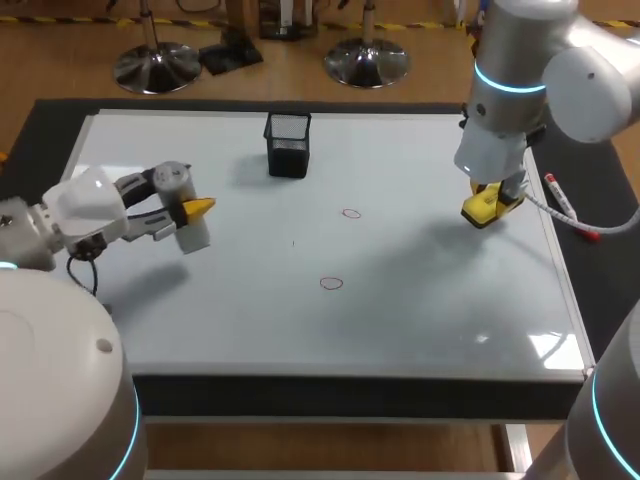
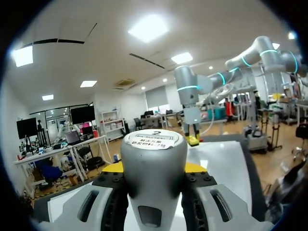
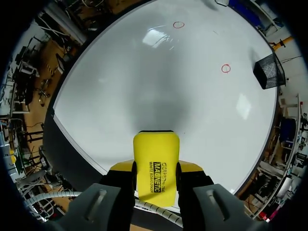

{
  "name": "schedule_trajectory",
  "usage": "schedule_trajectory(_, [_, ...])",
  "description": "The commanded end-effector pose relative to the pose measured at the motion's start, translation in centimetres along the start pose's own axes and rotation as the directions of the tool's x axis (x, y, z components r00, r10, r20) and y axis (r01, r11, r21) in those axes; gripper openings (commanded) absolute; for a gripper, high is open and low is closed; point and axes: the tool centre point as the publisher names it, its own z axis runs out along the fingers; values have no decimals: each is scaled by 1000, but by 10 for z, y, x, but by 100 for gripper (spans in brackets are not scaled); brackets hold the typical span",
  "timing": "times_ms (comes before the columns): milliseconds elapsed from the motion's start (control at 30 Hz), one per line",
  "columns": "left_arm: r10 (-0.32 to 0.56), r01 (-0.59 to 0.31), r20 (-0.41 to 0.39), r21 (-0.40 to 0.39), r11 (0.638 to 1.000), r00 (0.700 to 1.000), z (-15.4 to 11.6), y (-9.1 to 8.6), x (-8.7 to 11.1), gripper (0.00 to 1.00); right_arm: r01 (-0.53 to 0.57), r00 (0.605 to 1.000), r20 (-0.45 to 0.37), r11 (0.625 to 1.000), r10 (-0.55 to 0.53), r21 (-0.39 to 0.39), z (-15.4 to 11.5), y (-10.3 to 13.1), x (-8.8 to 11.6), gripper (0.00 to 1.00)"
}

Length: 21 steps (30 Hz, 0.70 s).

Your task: Pick up the inspection probe, press it on each red-marked spot on the whiteboard one by one, put down the probe, pick up the eraser, and wipe off all the red marks.

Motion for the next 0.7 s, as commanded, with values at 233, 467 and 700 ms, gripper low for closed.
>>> schedule_trajectory(233, [-11,17,-216,29,999,976,69,4,24,0,2,1000,-2,1000,-2,3,0,0,0,0])
schedule_trajectory(467, [6,16,-327,65,998,945,112,1,45,0,2,1000,-2,1000,-2,3,0,0,0,0])
schedule_trajectory(700, [32,7,-412,95,995,911,152,-5,51,0,2,1000,-2,1000,-2,3,0,0,0,0])
